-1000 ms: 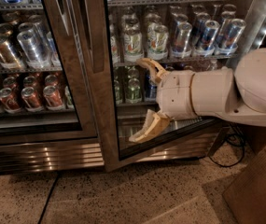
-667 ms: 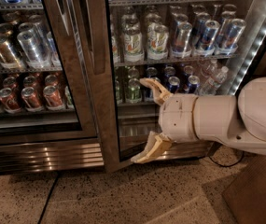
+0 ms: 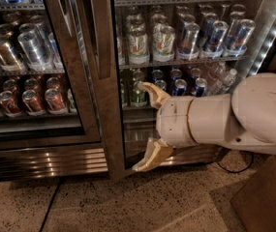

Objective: Open right fridge door

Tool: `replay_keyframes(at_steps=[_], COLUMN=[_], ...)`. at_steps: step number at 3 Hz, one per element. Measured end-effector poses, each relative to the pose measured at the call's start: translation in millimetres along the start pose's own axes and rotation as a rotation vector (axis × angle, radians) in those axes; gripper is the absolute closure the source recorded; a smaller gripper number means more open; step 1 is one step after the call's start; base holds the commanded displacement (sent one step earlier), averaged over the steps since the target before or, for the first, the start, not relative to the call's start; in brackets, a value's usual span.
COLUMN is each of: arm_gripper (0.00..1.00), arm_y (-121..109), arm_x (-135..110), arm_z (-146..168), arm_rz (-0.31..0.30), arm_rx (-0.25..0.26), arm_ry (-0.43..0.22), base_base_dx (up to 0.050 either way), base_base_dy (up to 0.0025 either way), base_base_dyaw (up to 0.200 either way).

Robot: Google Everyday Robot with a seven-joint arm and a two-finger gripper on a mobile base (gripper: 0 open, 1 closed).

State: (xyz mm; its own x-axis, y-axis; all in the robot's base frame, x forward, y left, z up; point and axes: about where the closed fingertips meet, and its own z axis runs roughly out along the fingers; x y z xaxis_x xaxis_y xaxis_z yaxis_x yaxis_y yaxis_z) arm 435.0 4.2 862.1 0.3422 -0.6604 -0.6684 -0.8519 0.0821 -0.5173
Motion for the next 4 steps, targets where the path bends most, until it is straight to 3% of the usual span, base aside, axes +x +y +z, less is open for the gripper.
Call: replay_keyframes(at_steps=[1,2,4], arm_gripper=[0.00,0.00,0.00], arm_y=[8.1,9.0,9.9], arm_x=[-16.4,-15.0,-16.8], arm_z=[15.5,18.2,19.2], arm_rz=[-0.092,-0.099,-0.102], arm_rx=[-0.029,-0.039,-0.054], arm_ry=[0.144,0.187,0.200], base_base_dx=[0.000,0.000,0.000], base_base_dy=[0.00000,0.00000,0.00000], base_base_dyaw=[0.000,0.000,0.000])
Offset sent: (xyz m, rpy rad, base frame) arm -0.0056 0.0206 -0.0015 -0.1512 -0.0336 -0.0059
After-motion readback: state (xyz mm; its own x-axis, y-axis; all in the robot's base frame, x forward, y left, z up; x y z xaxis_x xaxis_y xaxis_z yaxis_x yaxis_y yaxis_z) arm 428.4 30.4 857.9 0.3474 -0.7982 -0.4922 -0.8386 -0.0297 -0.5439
